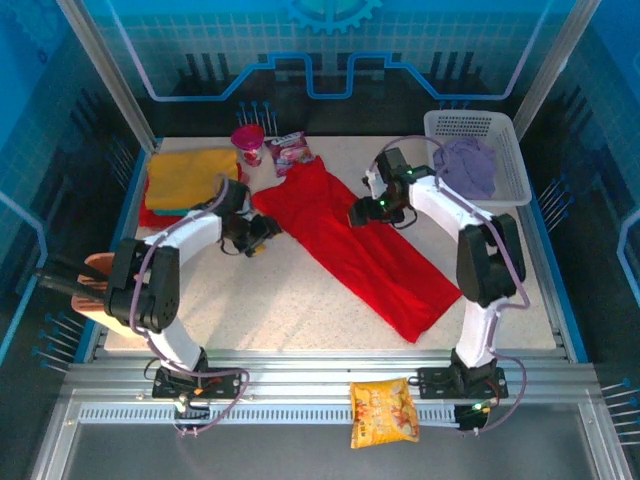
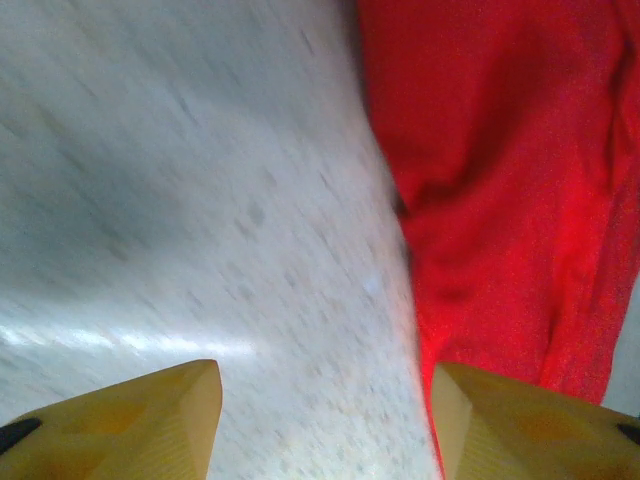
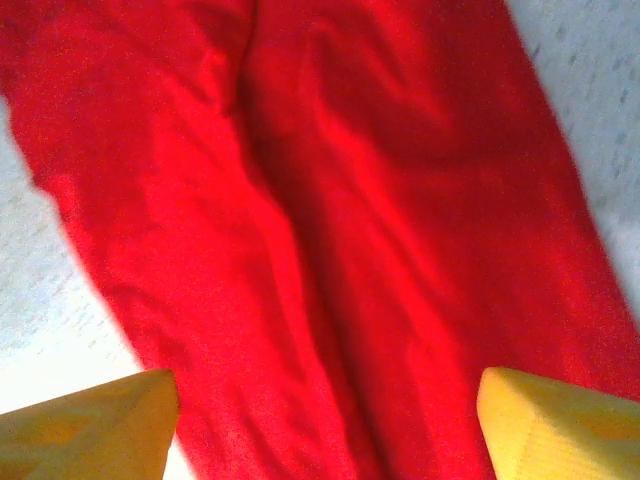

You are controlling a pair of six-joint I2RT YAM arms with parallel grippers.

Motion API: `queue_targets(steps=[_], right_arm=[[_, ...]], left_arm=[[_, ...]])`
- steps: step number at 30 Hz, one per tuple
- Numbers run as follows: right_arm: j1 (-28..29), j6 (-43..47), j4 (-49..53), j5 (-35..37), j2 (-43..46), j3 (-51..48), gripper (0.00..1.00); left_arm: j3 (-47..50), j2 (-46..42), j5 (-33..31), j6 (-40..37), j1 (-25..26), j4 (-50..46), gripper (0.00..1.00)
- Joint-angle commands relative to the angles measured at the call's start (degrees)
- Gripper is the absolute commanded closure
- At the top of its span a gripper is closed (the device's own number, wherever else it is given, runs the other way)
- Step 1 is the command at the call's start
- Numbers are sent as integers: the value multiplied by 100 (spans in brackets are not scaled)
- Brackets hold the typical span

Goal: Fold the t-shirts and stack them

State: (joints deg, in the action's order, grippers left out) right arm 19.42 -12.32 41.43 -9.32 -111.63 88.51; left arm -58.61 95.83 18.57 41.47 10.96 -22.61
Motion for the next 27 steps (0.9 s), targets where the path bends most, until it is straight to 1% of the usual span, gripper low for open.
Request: queue_targets(steps=[1,4,6,8,11,15,16,20,25,26,27], right_arm=[[-341,497,32,-180,-584,622,21],[-550,598,232,-323,-1114,1176,25],[-602,695,270,-249,-1349,1454,26],[-648,831,453,-431,-1624,1842,28],[-661,995,654,-408,-2012,2286,30],[-664,1141,805,-851,-2509,2715,39],[-651,1156,862,-857,-2622,2845,41],[-588,1187,1015,-763,-2919,3103,42],[-408,1315,1093,-840,-2999,3094,52],[-370,1309,1034,-870,-2988,3027,55],[-345,1294,967,-910,-2960,2956,61]], left_arm=[[338,-391,128,799,620,618,41],[728,-449,6,1345,1124,1246,42],[793,-372,-94,1513,1399,1411,43],[790,-258,-147,1588,1587,1483,44],[790,-205,-125,1636,1644,1504,44],[789,-266,-128,1530,1714,1319,44],[798,-288,-138,1515,1725,1264,45],[989,-482,-205,1540,1743,1257,45],[1122,-624,-284,1537,1744,1229,45],[1127,-611,-270,1533,1751,1228,45],[1136,-600,-249,1540,1752,1241,45]])
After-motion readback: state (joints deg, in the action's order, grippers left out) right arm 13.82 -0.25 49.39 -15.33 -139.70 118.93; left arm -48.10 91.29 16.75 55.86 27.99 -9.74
